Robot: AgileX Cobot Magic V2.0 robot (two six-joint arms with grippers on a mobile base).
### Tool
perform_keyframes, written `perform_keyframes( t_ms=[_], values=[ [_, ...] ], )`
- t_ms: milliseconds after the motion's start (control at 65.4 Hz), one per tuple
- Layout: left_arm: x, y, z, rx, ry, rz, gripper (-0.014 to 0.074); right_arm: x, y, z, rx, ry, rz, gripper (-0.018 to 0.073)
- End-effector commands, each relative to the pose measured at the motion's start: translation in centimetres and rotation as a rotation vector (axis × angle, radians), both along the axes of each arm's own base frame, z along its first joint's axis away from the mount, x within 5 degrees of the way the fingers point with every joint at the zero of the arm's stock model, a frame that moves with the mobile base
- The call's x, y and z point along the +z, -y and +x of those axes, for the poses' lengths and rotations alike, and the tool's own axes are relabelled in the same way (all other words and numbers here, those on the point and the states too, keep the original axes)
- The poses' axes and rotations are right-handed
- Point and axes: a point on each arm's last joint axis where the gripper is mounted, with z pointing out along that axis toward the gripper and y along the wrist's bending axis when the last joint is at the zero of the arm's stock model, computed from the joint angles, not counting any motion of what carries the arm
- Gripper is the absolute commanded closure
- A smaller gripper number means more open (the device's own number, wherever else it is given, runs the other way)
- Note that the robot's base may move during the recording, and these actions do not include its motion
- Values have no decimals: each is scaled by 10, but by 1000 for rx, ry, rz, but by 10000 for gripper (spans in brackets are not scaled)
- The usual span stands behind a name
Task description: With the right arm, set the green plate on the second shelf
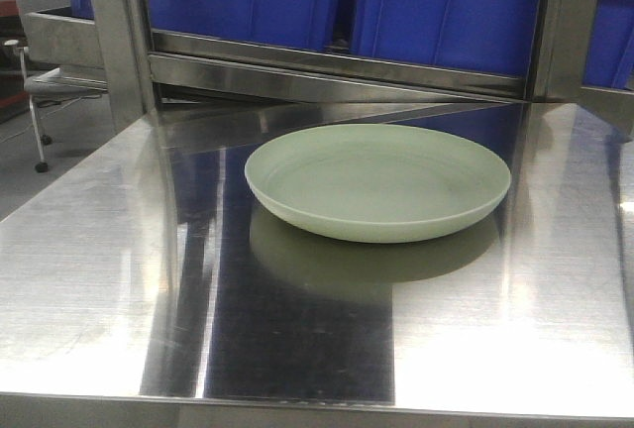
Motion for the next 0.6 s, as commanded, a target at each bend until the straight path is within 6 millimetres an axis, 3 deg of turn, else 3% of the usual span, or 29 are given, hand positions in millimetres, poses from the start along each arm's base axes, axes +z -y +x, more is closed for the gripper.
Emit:
perform_keyframes(
  t_ms=[0, 138, 245, 352, 459, 581],
  values=[
    [-5, 0, 0, 0, 59, -20, 466, 36, -2, -1, -15, 2, -29, 511],
    [-5, 0, 0, 0, 59, -20, 466, 80, -3, 15, -9, -79, -43, 511],
    [-5, 0, 0, 0, 59, -20, 466, 105, -5, 43, 16, -216, -41, 511],
    [-5, 0, 0, 0, 59, -20, 466, 117, -9, 88, 37, -440, -60, 511],
    [-5, 0, 0, 0, 59, -20, 466, 114, -13, 145, 55, -708, -84, 511],
    [-5, 0, 0, 0, 59, -20, 466, 111, -15, 203, 37, -825, -117, 511]
  ],
)
